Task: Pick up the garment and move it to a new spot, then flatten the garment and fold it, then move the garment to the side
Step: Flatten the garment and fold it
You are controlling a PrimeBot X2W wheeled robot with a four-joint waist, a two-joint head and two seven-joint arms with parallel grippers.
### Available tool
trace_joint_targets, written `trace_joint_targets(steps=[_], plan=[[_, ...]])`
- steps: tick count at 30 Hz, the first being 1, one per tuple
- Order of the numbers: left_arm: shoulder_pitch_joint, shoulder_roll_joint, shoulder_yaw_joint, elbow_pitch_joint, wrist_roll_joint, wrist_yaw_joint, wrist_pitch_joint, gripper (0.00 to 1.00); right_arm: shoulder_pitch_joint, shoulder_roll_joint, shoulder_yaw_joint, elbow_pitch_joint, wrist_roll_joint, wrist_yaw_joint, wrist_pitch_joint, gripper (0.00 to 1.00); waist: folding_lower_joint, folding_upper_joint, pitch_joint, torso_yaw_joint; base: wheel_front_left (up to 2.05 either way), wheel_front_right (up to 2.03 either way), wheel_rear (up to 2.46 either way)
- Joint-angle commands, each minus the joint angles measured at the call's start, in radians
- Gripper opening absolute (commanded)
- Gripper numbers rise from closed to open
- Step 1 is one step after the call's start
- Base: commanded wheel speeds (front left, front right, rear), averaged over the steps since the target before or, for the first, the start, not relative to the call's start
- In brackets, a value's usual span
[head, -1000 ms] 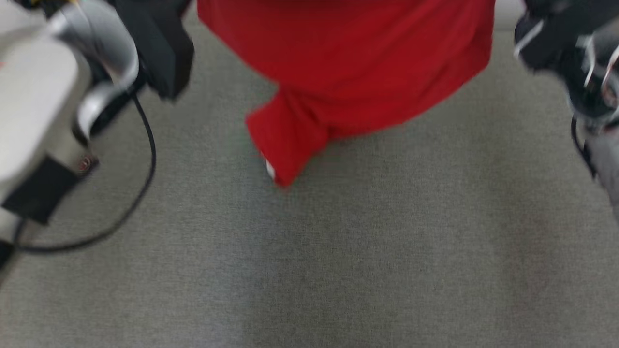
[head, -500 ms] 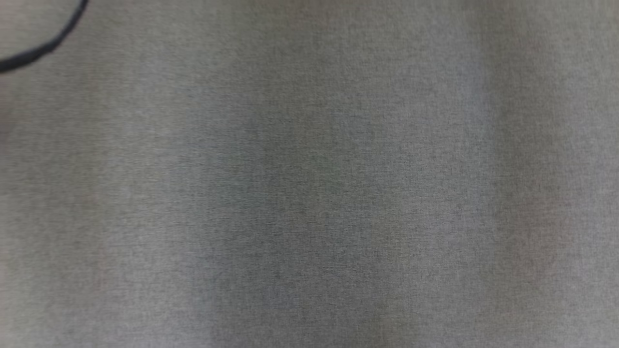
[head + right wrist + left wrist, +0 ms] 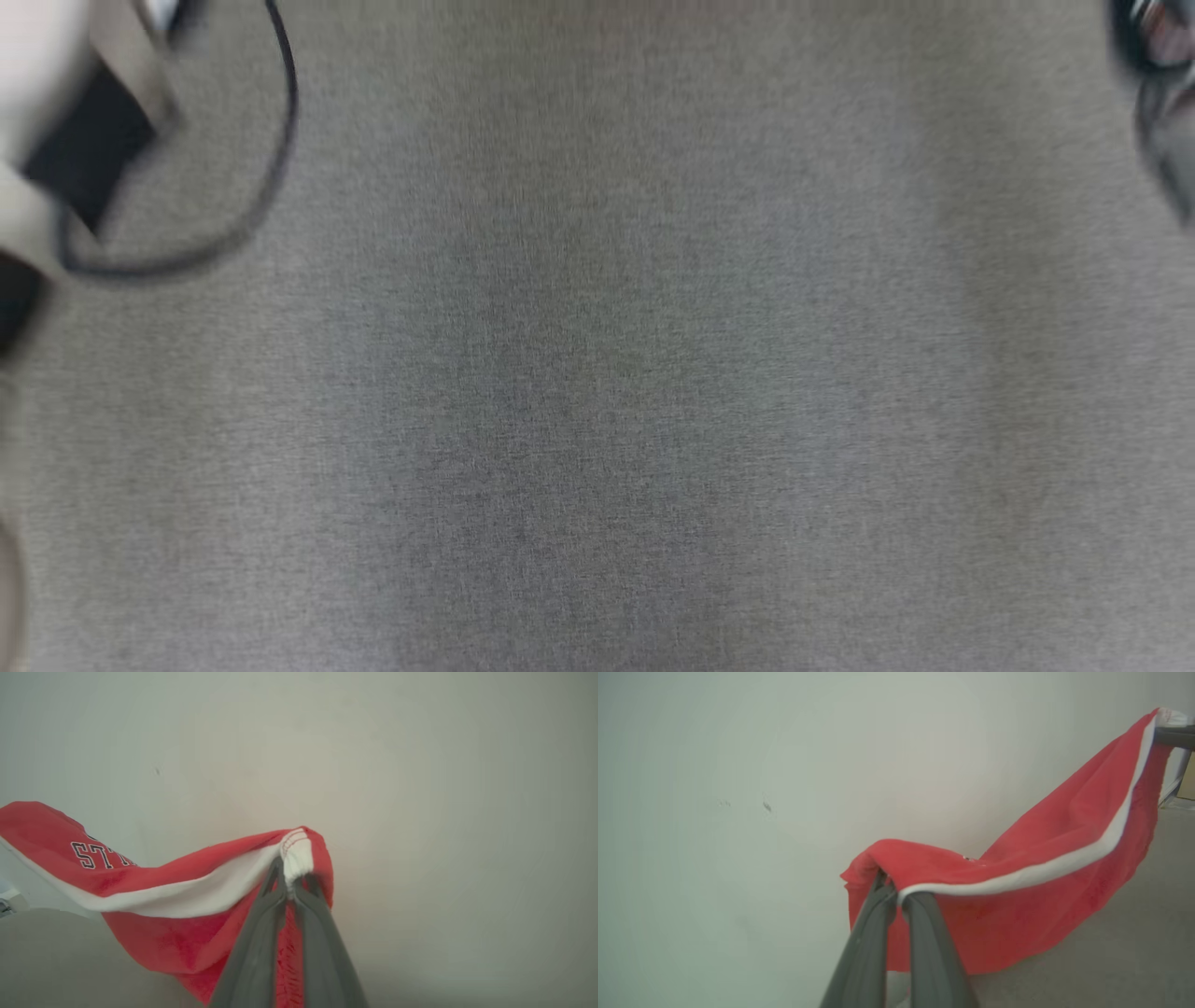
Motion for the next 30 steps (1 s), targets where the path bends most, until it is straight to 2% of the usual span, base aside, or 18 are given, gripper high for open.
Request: trace_joint_targets(steps=[1,7,12,16,24,30], plan=[[0.052,0.001,-0.001,0.003,-0.013,0.008,-0.025,0.0,0.043,-0.015,0.017,-0.015,0.018,-0.002,-0.017,0.0,-0.0001,-0.0002,-0.052,-0.001,0.0,0.0,0.0],[0.328,0.017,-0.005,-0.049,-0.052,0.046,-0.087,0.0,0.299,-0.081,0.089,-0.117,0.089,-0.002,-0.064,0.0,-0.0001,-0.0002,-0.171,0.009,0.0,0.0,0.0],[0.577,0.041,-0.038,-0.148,-0.067,0.106,-0.102,0.0,0.519,-0.13,0.116,-0.193,0.118,-0.002,-0.077,0.0,-0.0001,-0.0002,-0.254,0.02,0.0,0.0,0.0],[0.744,0.08,-0.09,-0.242,-0.052,0.172,-0.09,0.0,0.681,-0.156,0.098,-0.242,0.127,-0.002,-0.08,0.0,-0.0001,-0.0002,-0.297,0.031,0.0,0.0,0.0],[1.023,0.172,-0.13,-0.454,-0.084,0.327,-0.088,0.0,1.014,-0.147,-0.004,-0.32,0.06,-0.002,-0.08,0.0,-0.0001,-0.0002,-0.384,0.052,0.0,0.0,0.0],[1.188,0.206,-0.153,-0.548,-0.107,0.406,-0.094,0.0,1.223,-0.1,-0.079,-0.347,-0.006,-0.002,-0.08,0.0,-0.0001,-0.0002,-0.44,0.06,0.0,0.0,0.0]])
